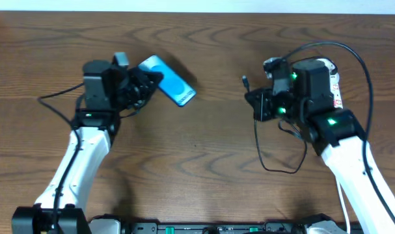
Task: Plug charger to phone and switch on socket
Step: 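Rotate the phone upright with left gripper, align plug under its port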
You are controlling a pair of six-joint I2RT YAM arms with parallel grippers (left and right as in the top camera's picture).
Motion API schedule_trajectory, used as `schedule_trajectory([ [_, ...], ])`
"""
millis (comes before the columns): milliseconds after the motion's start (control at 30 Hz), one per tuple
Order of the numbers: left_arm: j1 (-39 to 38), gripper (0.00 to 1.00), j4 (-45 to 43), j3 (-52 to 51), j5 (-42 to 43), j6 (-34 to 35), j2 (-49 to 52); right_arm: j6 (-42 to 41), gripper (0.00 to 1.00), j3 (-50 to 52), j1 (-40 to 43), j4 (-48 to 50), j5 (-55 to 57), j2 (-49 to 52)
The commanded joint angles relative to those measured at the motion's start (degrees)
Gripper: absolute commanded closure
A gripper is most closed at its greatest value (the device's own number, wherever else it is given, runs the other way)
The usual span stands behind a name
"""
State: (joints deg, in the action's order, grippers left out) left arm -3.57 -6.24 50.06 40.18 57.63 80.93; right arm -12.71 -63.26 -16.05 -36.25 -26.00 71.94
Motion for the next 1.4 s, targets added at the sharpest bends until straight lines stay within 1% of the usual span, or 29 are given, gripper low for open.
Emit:
schedule_trajectory([
  [0, -3.6, 0.93, -4.6, 0.7, 3.8, 1.9, 3.3, 3.2, 0.99, 0.3, -2.9, -1.8, -6.1, -1.0],
  [100, -3.6, 0.92, -5.5, 0.7, 8.2, 1.8, 6.5, 6.6, 0.99, 0.7, -7.9, -1.8, -6.0, -0.9],
  [233, -0.6, 0.93, -6.9, 0.7, 11.0, 3.5, 7.6, 6.8, 0.99, 0.9, -12.1, -1.7, -1.7, -0.8],
  [300, 0.4, 0.92, -10.8, 0.7, 13.2, 5.0, 7.6, 6.6, 0.99, 1.3, -13.5, -1.4, 0.0, -0.7],
  [367, 1.0, 0.93, -18.6, 0.7, 16.3, 7.6, 7.6, 4.9, 0.99, 2.4, -15.5, 0.4, 0.0, -0.4],
  [433, 1.0, 0.93, -23.2, 0.7, 17.6, 10.3, 7.6, 3.1, 0.99, 3.4, -16.5, 3.7, 0.2, -0.3],
  [567, 1.0, 0.93, -23.8, 0.7, 18.4, 11.8, 7.6, -0.4, 0.99, 4.6, -16.6, 7.8, 0.4, 0.2],
  [700, 1.0, 0.93, -27.9, 0.7, 22.3, 14.3, 7.6, -2.6, 0.99, 4.6, -16.5, 10.0, 2.1, 1.6],
  [800, 1.0, 0.93, -31.9, 0.7, 26.2, 14.7, 7.6, -3.1, 0.99, 4.6, -16.5, 10.3, 2.0, 1.6],
  [933, 1.0, 0.93, -32.5, 0.7, 29.2, 14.7, 7.6, -3.1, 0.99, 4.6, -16.5, 10.1, 1.6, 1.6],
  [1033, 1.0, 0.92, -33.3, 0.7, 29.9, 14.4, 7.6, -3.1, 0.99, 4.6, -16.5, 10.1, 1.6, 1.6],
  [1233, 2.5, 0.93, -33.4, 0.7, 29.9, 14.0, 7.6, -2.6, 0.99, 4.6, -16.5, 6.0, 1.6, -0.2],
  [1300, 2.9, 0.93, -33.4, 0.7, 29.9, 13.8, 7.7, -1.7, 0.99, 4.6, -16.0, 3.0, 1.7, -4.3],
  [1367, 2.9, 0.93, -33.4, 0.7, 29.9, 12.9, 7.7, -1.4, 0.99, 4.6, -15.0, -0.5, 4.6, -9.7],
])
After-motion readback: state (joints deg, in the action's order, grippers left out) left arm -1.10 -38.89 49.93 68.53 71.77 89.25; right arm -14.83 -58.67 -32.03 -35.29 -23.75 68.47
